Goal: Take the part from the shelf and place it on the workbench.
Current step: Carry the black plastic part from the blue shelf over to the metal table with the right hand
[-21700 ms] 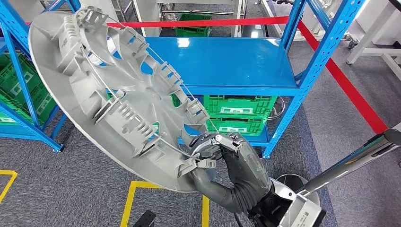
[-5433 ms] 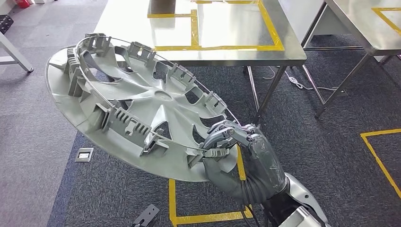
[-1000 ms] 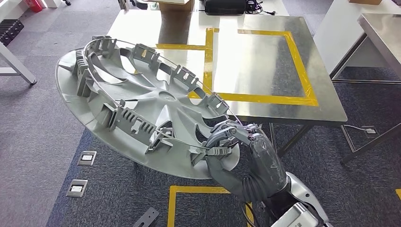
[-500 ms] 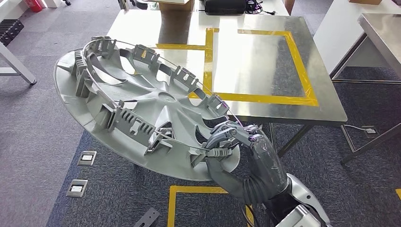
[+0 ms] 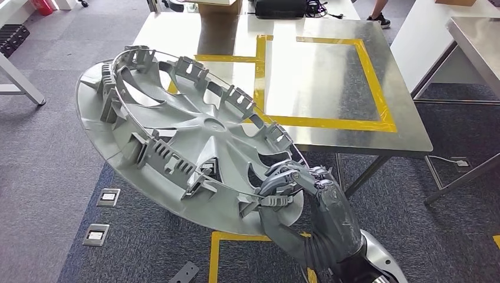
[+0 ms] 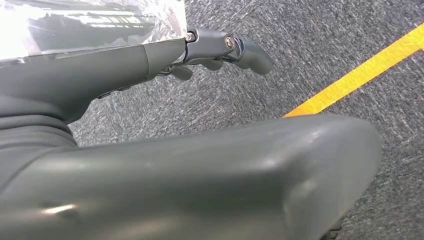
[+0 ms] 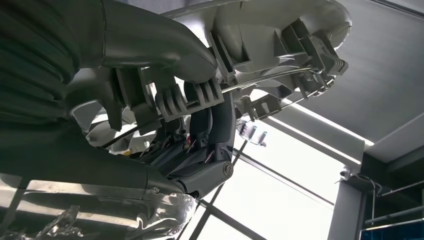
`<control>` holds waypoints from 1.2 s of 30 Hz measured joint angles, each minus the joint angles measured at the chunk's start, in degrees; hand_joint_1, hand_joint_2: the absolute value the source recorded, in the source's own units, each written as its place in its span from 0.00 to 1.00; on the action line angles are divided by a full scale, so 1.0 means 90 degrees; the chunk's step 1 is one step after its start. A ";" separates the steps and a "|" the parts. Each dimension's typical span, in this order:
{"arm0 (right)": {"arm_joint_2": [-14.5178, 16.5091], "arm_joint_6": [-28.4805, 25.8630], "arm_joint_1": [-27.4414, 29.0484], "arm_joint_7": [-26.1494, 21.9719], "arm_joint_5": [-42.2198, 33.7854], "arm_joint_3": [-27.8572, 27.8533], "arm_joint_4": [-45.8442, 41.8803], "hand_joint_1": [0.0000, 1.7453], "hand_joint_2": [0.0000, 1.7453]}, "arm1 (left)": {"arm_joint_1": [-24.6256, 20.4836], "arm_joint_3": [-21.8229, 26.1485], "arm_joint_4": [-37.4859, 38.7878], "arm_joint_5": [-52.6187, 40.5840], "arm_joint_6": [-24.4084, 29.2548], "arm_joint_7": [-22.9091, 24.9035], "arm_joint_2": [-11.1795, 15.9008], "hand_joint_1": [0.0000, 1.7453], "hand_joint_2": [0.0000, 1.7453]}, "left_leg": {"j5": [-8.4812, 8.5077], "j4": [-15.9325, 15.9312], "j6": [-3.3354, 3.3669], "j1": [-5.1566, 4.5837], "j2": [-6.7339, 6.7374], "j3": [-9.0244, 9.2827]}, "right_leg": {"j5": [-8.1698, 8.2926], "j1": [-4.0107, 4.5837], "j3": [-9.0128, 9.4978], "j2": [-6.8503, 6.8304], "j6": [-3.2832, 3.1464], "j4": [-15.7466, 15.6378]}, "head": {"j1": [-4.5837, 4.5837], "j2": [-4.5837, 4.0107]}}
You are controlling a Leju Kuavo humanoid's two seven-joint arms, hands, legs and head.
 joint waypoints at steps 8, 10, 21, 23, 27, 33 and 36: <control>0.0005 0.0141 -0.0235 -0.0053 -0.0277 -0.0013 0.0015 1.00 1.00 | -0.0070 0.0001 0.0000 0.0018 -0.0053 0.0049 0.0015 0.00 1.00 | 0.0001 0.0000 0.0000 0.0000 0.0000 0.0002 | 0.0000 0.0000 0.0001 -0.0001 0.0000 0.0004 | -0.0001 0.0001; 0.0004 0.0159 -0.0241 -0.0055 -0.0287 -0.0013 0.0015 1.00 1.00 | -0.0066 0.0001 0.0000 0.0024 -0.0053 0.0049 0.0016 0.00 1.00 | 0.0000 0.0000 0.0000 0.0000 0.0000 0.0001 | 0.0000 0.0000 0.0001 -0.0002 0.0000 0.0004 | -0.0001 0.0000; 0.0004 0.0169 -0.0260 -0.0038 -0.0284 -0.0015 0.0015 1.00 1.00 | -0.0049 0.0001 0.0000 0.0015 -0.0023 0.0087 0.0016 0.00 1.00 | 0.0000 0.0000 -0.0001 0.0000 -0.0001 0.0002 | -0.0001 0.0000 0.0000 -0.0002 -0.0001 0.0004 | 0.0001 0.0000; 0.0004 0.0178 -0.0276 -0.0036 -0.0285 -0.0015 0.0015 1.00 1.00 | -0.0049 0.0000 0.0000 0.0015 -0.0020 0.0100 0.0016 0.00 1.00 | 0.0000 0.0000 -0.0001 0.0000 -0.0001 0.0002 | -0.0001 0.0000 0.0001 -0.0002 -0.0001 0.0004 | 0.0000 0.0000; 0.0004 0.0200 -0.0294 -0.0034 -0.0288 -0.0015 0.0015 1.00 1.00 | -0.0047 0.0000 0.0000 0.0015 -0.0010 0.0102 0.0016 0.00 1.00 | 0.0000 0.0000 -0.0001 0.0000 -0.0001 0.0002 | -0.0001 0.0000 0.0001 -0.0002 -0.0001 0.0004 | -0.0001 0.0000; 0.0004 0.0207 -0.0303 -0.0027 -0.0298 -0.0015 0.0015 1.00 1.00 | -0.0044 0.0000 0.0000 0.0013 0.0004 0.0102 0.0016 0.00 1.00 | 0.0000 0.0000 -0.0001 0.0000 -0.0001 0.0002 | -0.0001 0.0000 0.0000 -0.0002 -0.0001 0.0004 | 0.0000 0.0000; 0.0002 0.0211 -0.0307 -0.0021 -0.0301 -0.0015 0.0015 1.00 1.00 | -0.0045 0.0000 0.0000 0.0015 0.0005 0.0104 0.0016 0.00 1.00 | 0.0000 0.0000 -0.0001 0.0000 -0.0001 0.0001 | -0.0001 0.0000 0.0000 -0.0002 -0.0001 0.0004 | 0.0001 0.0000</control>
